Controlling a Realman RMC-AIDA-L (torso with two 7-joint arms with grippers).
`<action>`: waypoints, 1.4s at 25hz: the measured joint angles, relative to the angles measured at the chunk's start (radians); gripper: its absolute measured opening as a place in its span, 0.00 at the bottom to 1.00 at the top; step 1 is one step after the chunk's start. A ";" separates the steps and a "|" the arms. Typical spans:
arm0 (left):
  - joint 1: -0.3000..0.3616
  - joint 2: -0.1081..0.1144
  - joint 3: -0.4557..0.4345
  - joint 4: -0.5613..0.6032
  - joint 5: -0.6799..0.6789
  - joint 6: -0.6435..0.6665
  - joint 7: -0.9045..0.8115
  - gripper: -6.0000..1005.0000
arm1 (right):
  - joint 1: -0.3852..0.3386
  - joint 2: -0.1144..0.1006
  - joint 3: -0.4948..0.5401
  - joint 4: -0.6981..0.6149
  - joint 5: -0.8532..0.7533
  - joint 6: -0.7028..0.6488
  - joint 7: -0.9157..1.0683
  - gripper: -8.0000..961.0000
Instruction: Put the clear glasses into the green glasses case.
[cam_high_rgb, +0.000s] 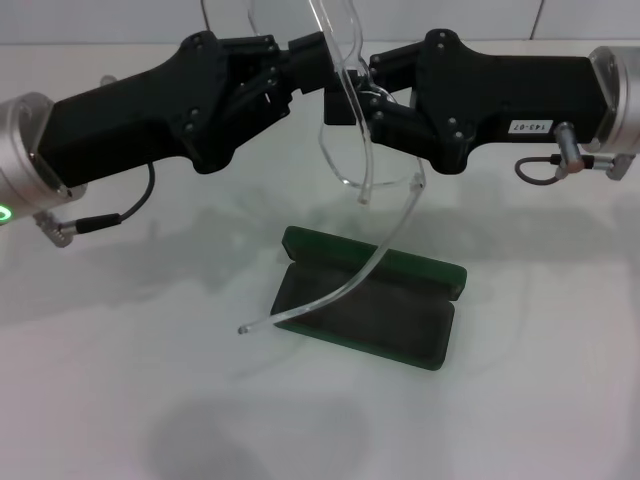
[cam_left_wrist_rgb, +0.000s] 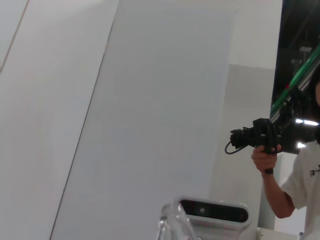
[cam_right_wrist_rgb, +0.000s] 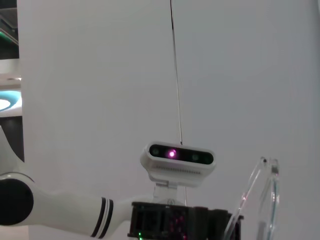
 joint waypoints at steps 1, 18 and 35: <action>0.000 0.000 0.000 -0.003 -0.001 0.000 0.000 0.08 | -0.001 0.000 -0.002 0.000 0.004 0.000 -0.003 0.13; 0.062 0.042 0.000 0.004 -0.143 0.149 0.002 0.08 | -0.122 -0.006 0.130 0.028 0.124 -0.104 -0.115 0.13; 0.010 -0.006 0.211 -0.011 -0.160 0.195 0.020 0.08 | 0.039 0.001 0.079 0.425 0.537 -0.384 -0.415 0.13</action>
